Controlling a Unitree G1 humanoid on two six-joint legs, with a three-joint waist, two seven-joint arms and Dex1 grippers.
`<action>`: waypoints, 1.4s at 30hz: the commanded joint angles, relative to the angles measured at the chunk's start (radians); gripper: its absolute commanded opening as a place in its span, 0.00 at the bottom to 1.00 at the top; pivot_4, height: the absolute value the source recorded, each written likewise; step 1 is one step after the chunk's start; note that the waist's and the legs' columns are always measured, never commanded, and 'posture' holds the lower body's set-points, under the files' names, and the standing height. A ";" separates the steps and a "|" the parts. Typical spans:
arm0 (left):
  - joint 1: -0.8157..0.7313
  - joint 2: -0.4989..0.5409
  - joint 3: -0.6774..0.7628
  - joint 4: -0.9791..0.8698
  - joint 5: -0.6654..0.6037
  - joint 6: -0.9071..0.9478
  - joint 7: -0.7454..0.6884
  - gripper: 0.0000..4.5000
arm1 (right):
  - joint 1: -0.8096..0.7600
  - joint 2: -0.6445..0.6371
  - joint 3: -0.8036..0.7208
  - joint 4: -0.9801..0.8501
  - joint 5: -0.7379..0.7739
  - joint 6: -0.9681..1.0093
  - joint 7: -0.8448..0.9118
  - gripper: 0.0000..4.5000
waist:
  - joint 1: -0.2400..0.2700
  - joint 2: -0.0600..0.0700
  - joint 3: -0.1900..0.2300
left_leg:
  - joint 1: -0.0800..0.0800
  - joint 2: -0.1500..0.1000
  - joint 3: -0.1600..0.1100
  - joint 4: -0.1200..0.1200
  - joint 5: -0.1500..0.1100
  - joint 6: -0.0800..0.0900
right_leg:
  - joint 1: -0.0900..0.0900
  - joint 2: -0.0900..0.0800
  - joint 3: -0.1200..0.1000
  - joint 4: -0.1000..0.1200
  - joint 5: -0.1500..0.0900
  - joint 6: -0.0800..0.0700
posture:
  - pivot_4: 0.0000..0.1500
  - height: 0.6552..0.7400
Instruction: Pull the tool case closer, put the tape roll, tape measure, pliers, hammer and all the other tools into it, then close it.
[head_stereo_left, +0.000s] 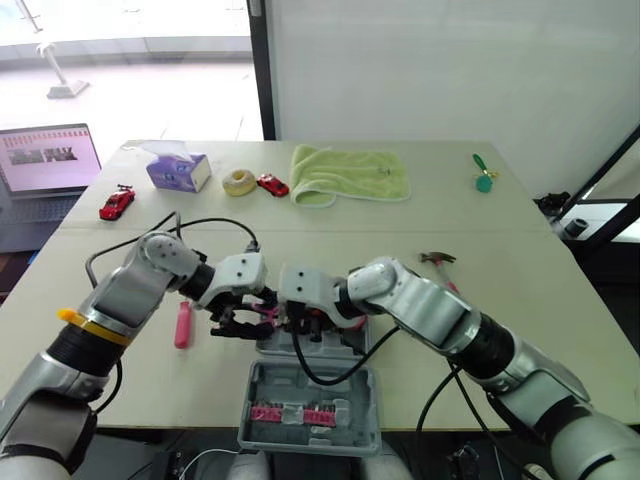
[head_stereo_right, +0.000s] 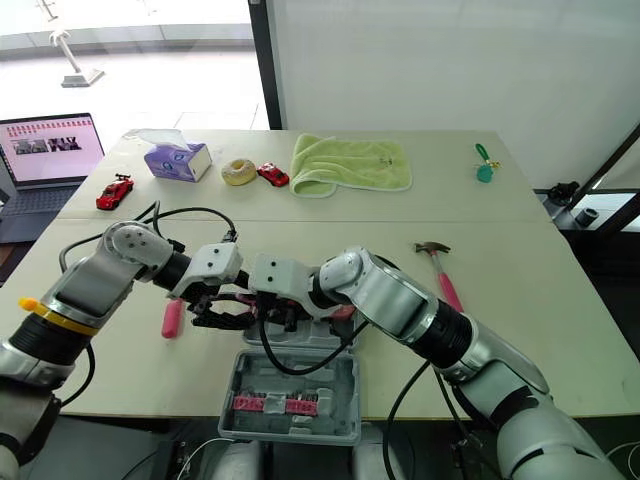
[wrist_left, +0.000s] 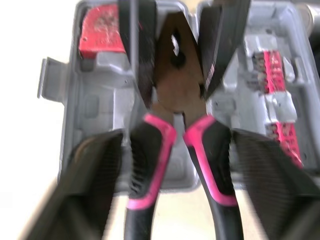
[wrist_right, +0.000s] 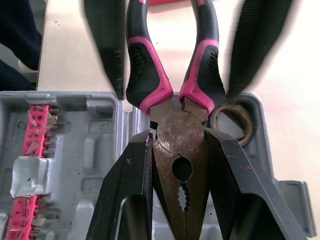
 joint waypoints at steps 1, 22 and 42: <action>-0.022 0.017 0.062 -0.003 -0.029 0.004 0.001 1.00 | 0.020 -0.031 -0.039 -0.037 -0.007 -0.009 0.010 0.22 | 0.000 0.000 0.000 | 0.000 0.000 0.000 0.000 0.000 0.000 | 0.000 0.000 0.000 0.000 0.000 0.000 | 1.00 1.00; 0.435 -0.004 0.531 0.246 -0.293 -0.448 -0.131 1.00 | -0.027 -0.232 -0.078 -0.191 0.070 0.204 0.108 0.22 | -0.016 0.005 0.002 | -0.001 0.000 0.000 0.003 -0.001 0.002 | 0.000 -0.001 -0.001 0.000 0.000 0.000 | 1.00 1.00; 0.467 -0.031 0.526 0.234 -0.300 -0.506 -0.080 1.00 | -0.085 -0.138 0.076 0.013 -0.041 0.073 0.128 0.22 | -0.022 0.005 0.002 | -0.001 0.000 0.000 0.003 -0.001 0.003 | -0.001 -0.001 -0.001 0.001 0.000 0.000 | 1.00 1.00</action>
